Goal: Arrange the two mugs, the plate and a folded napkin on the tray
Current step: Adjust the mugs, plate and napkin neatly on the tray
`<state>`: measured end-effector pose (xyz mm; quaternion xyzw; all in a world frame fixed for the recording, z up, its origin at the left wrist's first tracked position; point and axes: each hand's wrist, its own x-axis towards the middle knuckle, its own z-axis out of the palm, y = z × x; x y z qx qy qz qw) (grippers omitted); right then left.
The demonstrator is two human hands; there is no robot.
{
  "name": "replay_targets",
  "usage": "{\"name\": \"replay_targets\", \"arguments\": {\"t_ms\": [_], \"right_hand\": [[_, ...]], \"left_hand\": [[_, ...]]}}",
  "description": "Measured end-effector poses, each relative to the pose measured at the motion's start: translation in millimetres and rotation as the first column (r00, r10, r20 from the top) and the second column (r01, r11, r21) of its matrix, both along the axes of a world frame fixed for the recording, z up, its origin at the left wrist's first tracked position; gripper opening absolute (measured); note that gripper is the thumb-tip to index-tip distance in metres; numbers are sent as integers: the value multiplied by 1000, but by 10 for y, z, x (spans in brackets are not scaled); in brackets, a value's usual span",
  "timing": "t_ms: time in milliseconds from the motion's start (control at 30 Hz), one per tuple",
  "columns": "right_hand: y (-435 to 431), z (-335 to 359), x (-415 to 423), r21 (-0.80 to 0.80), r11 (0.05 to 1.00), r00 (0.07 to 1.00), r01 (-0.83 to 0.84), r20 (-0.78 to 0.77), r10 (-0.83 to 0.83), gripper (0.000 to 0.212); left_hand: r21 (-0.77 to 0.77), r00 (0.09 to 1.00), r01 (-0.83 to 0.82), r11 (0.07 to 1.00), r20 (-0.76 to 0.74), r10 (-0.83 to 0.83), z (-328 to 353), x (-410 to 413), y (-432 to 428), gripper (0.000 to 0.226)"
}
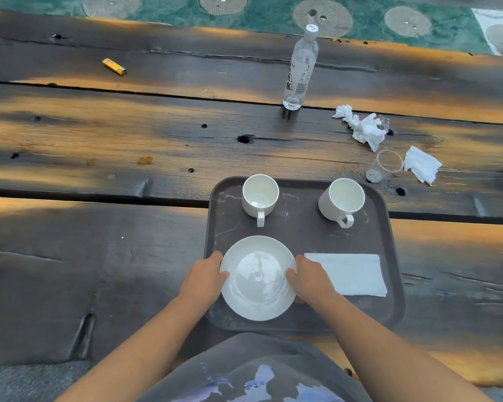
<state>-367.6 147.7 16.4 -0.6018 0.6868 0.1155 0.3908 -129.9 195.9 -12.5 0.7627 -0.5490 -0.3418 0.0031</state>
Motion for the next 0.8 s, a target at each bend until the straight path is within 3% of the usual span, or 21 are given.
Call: {"name": "replay_targets", "arguments": {"t_ms": [533, 800], "right_hand": [[-5, 31, 17, 11, 999, 999, 37, 23, -37, 17], [-2, 110, -18, 30, 999, 1000, -11, 27, 10, 24]], "left_hand": [[0, 1000, -17, 1000, -7, 17, 85, -18, 2, 13], [39, 996, -42, 998, 78, 38, 218, -99, 4, 23]]}}
